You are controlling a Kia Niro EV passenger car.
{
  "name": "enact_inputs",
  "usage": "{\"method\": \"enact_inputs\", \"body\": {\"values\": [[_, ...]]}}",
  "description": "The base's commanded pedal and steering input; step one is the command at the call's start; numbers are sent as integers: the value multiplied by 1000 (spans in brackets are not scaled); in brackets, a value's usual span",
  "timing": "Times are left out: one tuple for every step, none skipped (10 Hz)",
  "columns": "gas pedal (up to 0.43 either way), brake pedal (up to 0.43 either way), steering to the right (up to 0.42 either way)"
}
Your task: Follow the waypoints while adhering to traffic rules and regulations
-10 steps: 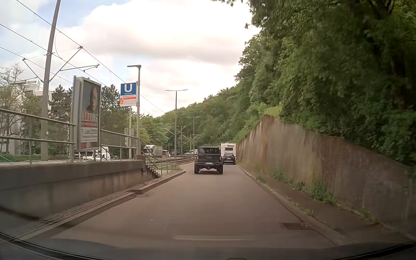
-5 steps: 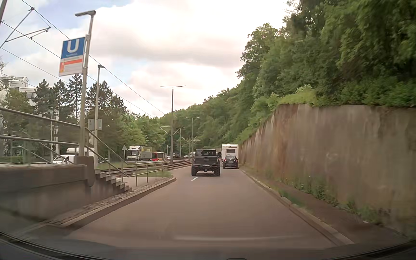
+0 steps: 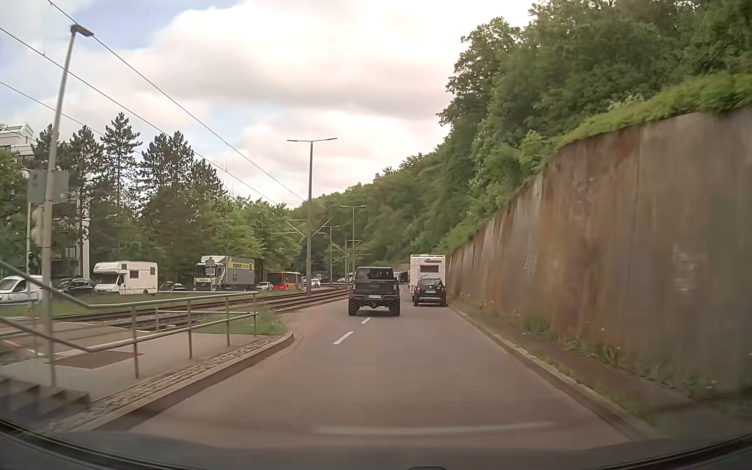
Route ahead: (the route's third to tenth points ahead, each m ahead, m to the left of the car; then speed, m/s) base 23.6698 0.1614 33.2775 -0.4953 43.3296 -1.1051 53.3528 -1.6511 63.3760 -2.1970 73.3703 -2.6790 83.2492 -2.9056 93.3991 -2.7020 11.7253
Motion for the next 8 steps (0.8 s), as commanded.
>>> {"method": "enact_inputs", "body": {"values": [[47,0,-23],[39,0,-23],[39,0,-23],[39,0,-23],[39,0,-23],[28,0,-21],[28,0,-19],[28,0,-19]]}}
